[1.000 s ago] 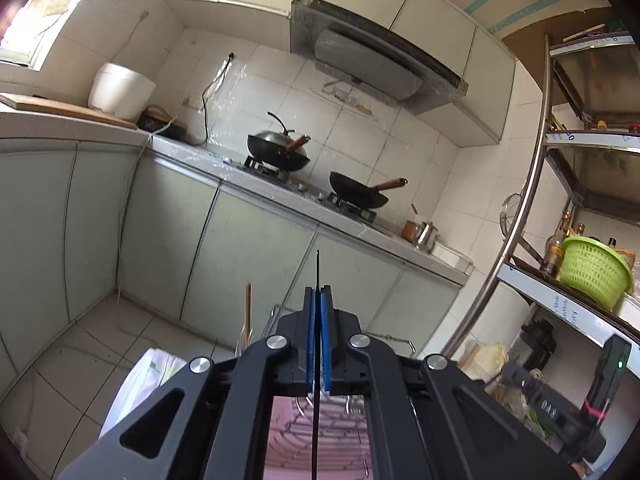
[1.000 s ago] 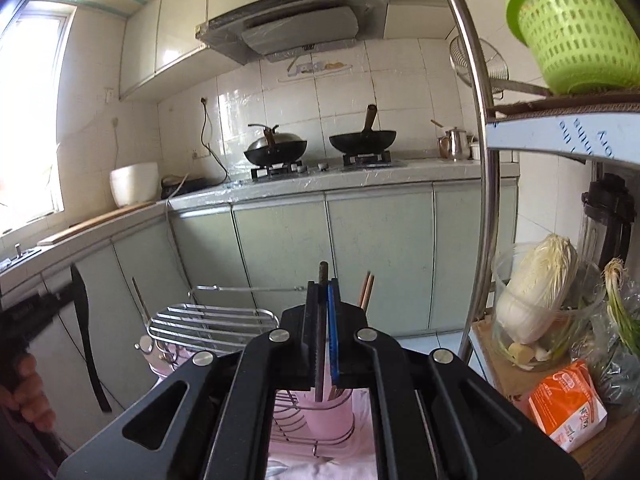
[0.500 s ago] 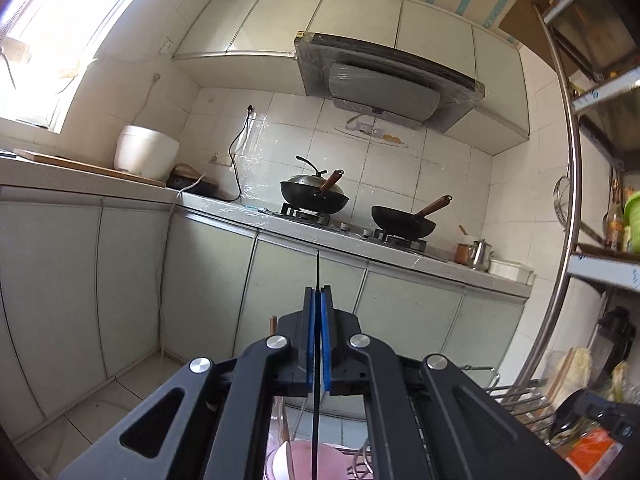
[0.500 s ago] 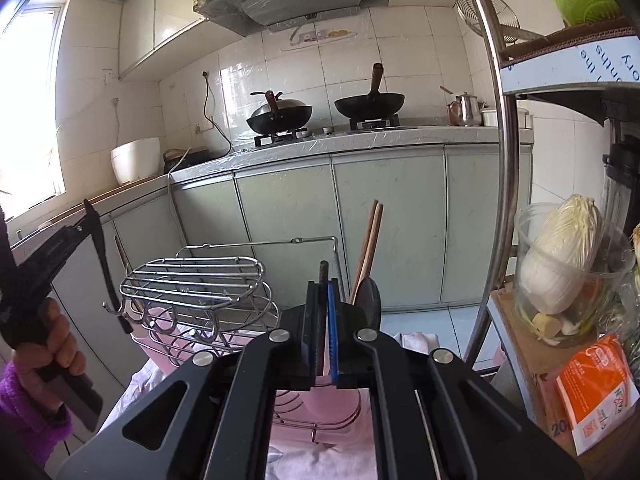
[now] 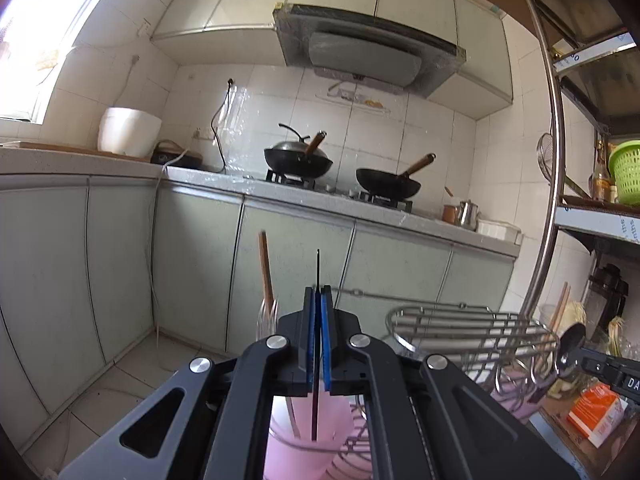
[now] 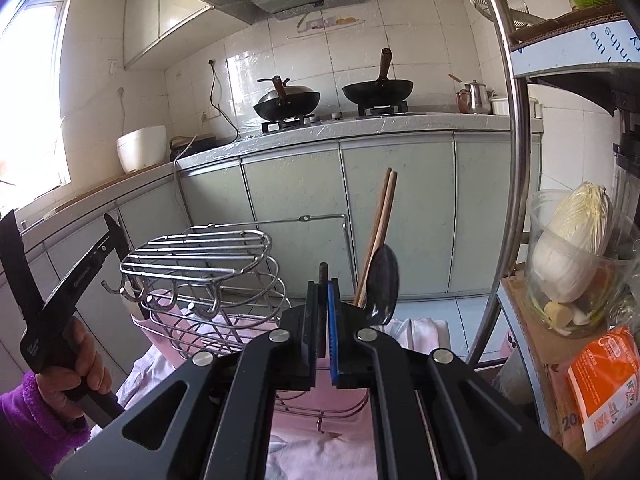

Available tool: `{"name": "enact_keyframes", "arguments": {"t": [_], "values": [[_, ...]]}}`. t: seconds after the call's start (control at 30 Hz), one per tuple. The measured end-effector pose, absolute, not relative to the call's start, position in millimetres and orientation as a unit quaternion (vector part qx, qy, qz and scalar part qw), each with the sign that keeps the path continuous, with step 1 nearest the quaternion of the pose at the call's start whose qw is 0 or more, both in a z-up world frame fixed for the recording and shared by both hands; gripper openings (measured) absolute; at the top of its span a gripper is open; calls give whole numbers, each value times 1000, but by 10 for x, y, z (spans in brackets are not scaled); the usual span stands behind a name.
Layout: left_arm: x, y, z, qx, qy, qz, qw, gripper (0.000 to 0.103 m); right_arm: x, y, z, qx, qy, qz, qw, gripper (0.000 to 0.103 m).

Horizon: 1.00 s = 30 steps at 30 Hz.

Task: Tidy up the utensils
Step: 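Open both tools to drop the utensils into the pink cup, then grasp the dark chopstick with the left tool while the right tool grasps the wooden chopstick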

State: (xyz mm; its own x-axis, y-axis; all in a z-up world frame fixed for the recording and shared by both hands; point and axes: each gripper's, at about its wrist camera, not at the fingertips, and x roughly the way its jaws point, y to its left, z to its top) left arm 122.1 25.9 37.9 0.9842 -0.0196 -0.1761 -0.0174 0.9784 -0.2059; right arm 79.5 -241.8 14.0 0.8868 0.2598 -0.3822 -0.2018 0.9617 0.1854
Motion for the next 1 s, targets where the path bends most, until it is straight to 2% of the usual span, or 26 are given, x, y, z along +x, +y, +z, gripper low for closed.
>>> {"name": "enact_keyframes", "arguments": {"t": [0.33, 0.43, 0.6, 0.77, 0.87, 1.0], "values": [[1192, 246, 178, -95, 149, -15, 984, 4, 789, -2364, 50, 66, 233, 117, 963, 5], [1153, 257, 209, -93, 155, -16, 983, 19, 802, -2337, 17, 63, 250, 119, 959, 6], [1000, 297, 331, -98, 145, -17, 984, 20, 733, -2314, 32, 60, 250, 122, 959, 8], [813, 339, 417, -109, 148, -24, 983, 21, 623, -2327, 71, 66, 241, 122, 960, 26], [697, 334, 449, -108, 158, -28, 981, 21, 532, -2331, 95, 71, 236, 121, 962, 34], [532, 310, 419, -105, 179, -37, 977, 21, 408, -2316, 87, 76, 236, 123, 961, 37]]}}
